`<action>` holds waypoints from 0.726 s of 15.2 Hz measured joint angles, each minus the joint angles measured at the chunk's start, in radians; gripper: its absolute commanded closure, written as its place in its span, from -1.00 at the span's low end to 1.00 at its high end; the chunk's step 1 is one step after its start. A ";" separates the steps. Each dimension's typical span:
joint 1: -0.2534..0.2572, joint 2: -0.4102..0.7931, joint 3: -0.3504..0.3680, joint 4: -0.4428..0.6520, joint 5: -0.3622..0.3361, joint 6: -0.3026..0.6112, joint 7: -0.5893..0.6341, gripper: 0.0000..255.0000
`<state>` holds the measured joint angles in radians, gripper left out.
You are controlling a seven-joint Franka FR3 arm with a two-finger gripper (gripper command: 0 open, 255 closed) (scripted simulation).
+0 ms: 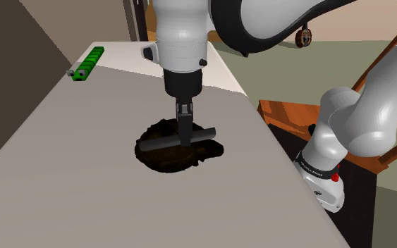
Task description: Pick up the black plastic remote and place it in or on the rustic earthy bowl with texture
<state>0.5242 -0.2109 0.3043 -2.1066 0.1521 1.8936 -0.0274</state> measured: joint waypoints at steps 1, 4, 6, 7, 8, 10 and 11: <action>0.000 0.000 0.000 0.000 0.000 0.000 0.000 -1.00; -0.001 -0.004 -0.003 0.013 0.000 -0.016 -0.002 -1.00; -0.005 -0.007 -0.008 0.068 -0.003 -0.074 -0.002 -1.00; -0.004 -0.012 -0.008 0.088 -0.002 -0.099 0.002 -1.00; -0.005 -0.007 -0.009 0.107 -0.004 -0.113 0.004 -1.00; -0.006 -0.008 -0.010 0.116 -0.005 -0.123 0.003 -1.00; -0.006 -0.008 -0.011 0.117 -0.005 -0.125 0.002 -1.00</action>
<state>0.5182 -0.2190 0.2935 -1.9894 0.1471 1.7683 -0.0252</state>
